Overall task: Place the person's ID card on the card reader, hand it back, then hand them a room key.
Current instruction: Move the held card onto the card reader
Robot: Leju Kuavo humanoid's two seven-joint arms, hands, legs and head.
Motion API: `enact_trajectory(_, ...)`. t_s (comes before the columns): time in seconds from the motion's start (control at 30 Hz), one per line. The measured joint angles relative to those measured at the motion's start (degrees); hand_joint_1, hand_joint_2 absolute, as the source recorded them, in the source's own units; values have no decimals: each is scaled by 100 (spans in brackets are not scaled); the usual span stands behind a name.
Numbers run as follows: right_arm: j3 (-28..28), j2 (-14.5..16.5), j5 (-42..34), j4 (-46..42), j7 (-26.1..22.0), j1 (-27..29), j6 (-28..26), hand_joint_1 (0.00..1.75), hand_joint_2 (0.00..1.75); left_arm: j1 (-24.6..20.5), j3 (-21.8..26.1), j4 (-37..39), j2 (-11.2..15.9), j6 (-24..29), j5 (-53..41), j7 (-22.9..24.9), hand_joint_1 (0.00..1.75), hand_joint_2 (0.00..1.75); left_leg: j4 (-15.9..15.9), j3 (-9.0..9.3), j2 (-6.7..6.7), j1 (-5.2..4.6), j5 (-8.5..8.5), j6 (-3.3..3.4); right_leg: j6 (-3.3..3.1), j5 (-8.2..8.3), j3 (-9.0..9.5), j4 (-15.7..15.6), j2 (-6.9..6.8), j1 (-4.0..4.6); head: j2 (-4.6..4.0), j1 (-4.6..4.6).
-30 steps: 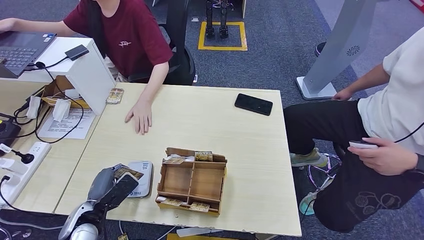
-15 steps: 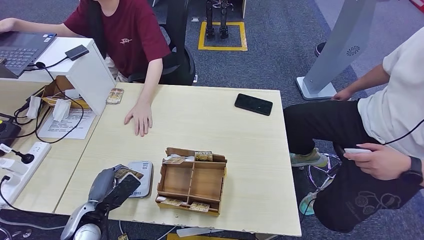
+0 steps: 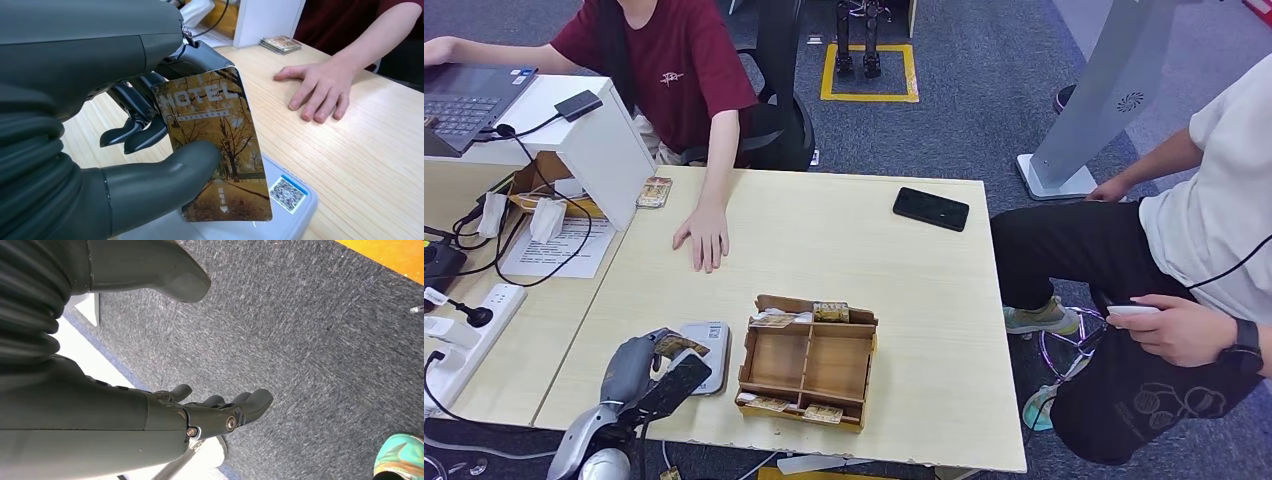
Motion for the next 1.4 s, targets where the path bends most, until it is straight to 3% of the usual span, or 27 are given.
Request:
enact_trajectory(0.3,28,2,-1,-1,-8,-5,7,0,175,-61,0,196,-23,198,-589,156,175,175,0,6,0,0,0,0,0,0,7,0,0,0,1,0)
enact_trajectory(1.4,32,13,0,-2,-8,-5,4,0,175,-129,0,373,-55,222,-620,164,175,175,0,14,-1,0,0,0,0,0,16,0,-2,0,-1,0)
